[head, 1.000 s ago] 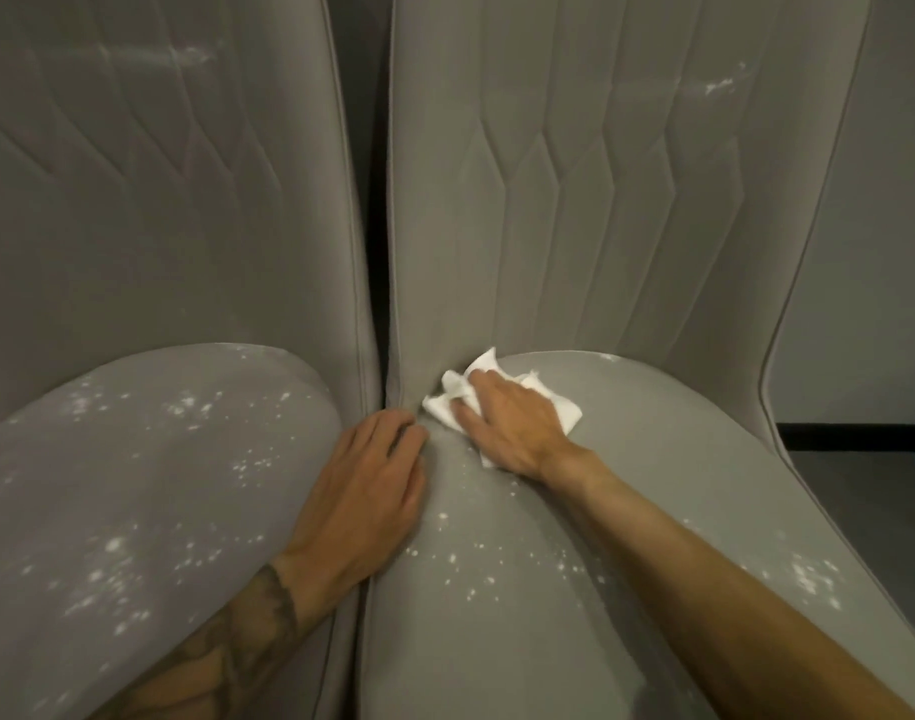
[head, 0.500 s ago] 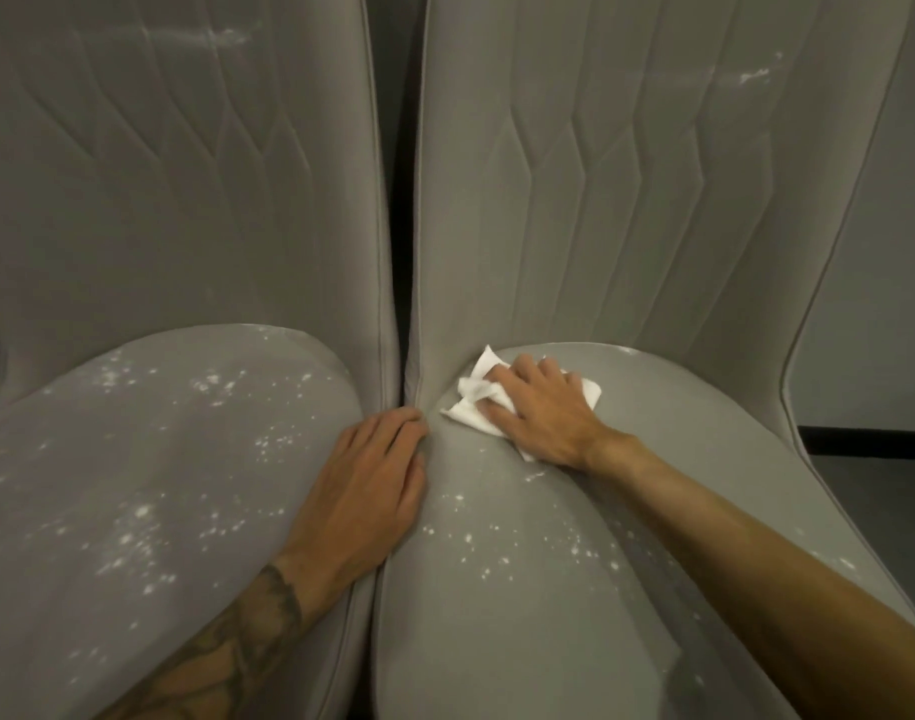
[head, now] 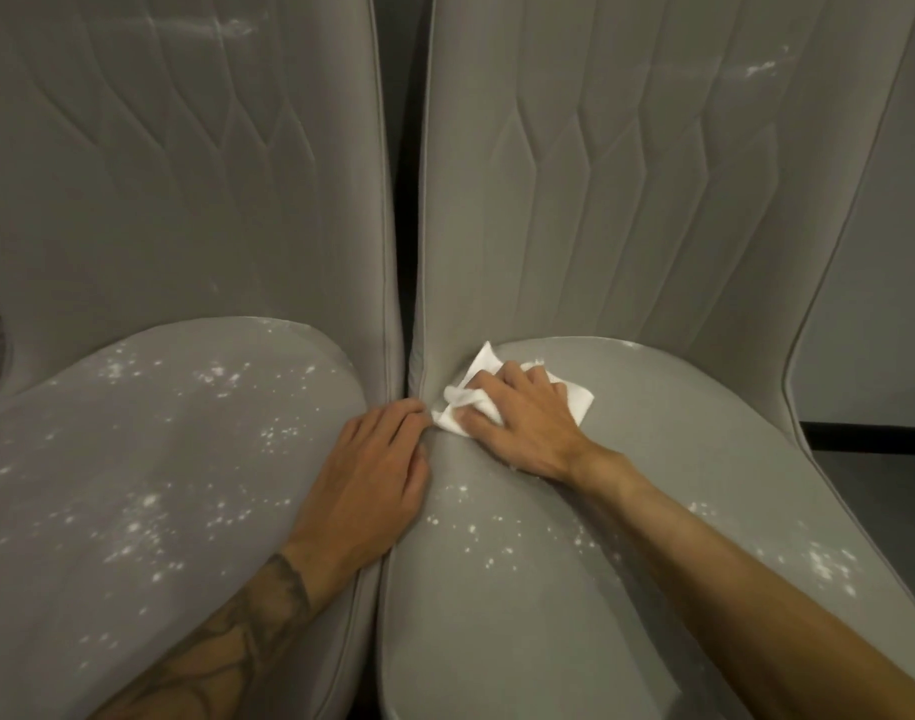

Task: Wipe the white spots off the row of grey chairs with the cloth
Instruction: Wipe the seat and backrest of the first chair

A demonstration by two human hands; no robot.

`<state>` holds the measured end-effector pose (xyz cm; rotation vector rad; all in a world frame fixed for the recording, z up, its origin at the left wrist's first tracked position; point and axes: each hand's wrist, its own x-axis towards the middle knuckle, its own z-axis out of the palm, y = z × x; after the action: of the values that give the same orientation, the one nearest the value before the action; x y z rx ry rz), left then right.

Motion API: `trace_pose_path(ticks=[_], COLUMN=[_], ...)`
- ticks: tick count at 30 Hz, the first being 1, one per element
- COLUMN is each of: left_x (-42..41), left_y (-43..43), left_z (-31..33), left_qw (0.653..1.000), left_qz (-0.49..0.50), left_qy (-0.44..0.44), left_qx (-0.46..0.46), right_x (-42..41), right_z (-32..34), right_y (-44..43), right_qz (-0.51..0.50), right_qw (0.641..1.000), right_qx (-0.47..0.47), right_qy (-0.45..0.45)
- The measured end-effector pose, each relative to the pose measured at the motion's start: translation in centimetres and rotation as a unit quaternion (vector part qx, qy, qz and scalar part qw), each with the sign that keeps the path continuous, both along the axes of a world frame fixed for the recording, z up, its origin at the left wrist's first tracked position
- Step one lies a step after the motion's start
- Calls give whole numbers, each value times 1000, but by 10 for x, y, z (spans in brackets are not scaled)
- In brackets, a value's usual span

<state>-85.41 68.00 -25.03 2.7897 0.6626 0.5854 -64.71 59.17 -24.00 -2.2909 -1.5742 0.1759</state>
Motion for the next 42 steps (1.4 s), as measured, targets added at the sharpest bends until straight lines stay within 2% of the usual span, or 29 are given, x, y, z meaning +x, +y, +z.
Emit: trace_pose_path(ticks=[4, 7, 9, 12, 14, 16, 19, 24, 25, 29, 31, 35, 37, 39, 42], left_x=[-1, -1, -2, -1, -2, -2, -2, -2, -2, -2, -2, -2, -2, -2, -2], left_y=[0, 0, 0, -2, -2, -2, -1, -1, 0, 1, 1, 0, -1, -1, 1], left_z=[1, 2, 2, 4, 5, 5, 4, 3, 3, 2, 1, 2, 3, 3, 0], left_qw=[1000, 1000, 1000, 1000, 1000, 1000, 999, 1000, 1000, 999, 999, 999, 999, 999, 1000], left_qz=[1, -2, 1, 2, 0, 0, 2, -5, -5, -1, -2, -7, -7, -9, -8], left_qy=[2, 7, 8, 5, 10, 18, 27, 14, 19, 36, 25, 13, 19, 24, 25], left_qx=[-3, -4, -6, -16, -11, -12, -20, -26, -24, -24, -27, -37, -29, -22, -11], right_x=[2, 20, 12, -10, 0, 24, 29, -9, 0, 28, 9, -16, 11, 40, 39], right_z=[-2, 5, 4, -5, -5, 1, 6, -6, -3, 5, 0, -4, 3, 7, 4], right_y=[-12, 1, 8, -3, -11, -6, 8, -18, -17, 7, 7, -33, -40, -43, -39], right_qz=[45, -18, -49, 16, 48, 3, -70, 84, 78, -57, -29, 87, 51, -40, -117], right_qw=[999, 999, 998, 1000, 999, 998, 995, 996, 996, 995, 998, 995, 997, 995, 989], right_qx=[-12, -38, -23, 4, -9, -42, -59, -24, -31, -69, -42, -31, -45, -78, -79], right_qy=[-20, -31, -14, 13, -14, -39, -31, -19, -32, -41, -33, -26, -45, -45, -49])
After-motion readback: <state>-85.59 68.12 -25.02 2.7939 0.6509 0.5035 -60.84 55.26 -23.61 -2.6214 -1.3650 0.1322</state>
